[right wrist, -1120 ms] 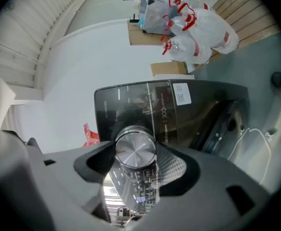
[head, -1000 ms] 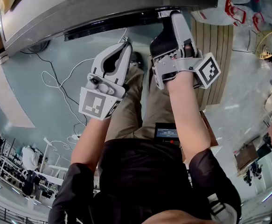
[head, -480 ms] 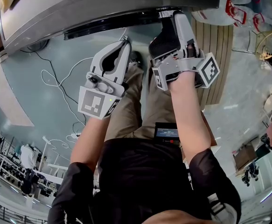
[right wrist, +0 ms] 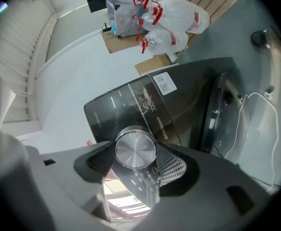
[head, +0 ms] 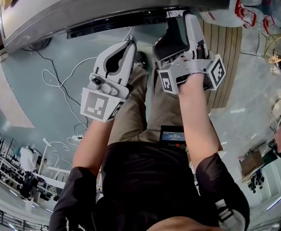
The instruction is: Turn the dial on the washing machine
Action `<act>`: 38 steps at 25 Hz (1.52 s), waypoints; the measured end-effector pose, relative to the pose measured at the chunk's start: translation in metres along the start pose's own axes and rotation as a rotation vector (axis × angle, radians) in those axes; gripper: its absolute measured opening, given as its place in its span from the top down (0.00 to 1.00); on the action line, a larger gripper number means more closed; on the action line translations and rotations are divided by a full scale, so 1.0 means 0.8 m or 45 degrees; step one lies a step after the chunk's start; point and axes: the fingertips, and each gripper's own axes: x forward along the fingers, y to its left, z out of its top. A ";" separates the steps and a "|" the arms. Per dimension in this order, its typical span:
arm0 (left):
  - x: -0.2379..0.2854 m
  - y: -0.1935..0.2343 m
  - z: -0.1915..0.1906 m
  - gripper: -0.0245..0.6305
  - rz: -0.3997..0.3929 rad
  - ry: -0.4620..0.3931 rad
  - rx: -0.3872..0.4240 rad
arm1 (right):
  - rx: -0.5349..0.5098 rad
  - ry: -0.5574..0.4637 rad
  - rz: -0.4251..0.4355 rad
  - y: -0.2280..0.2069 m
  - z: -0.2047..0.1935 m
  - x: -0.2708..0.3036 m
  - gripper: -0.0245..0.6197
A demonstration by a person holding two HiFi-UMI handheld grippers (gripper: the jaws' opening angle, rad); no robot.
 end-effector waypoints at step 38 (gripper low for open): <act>-0.027 -0.020 0.069 0.97 0.024 -0.126 0.000 | -1.972 0.239 -0.054 0.117 -0.060 -0.059 0.54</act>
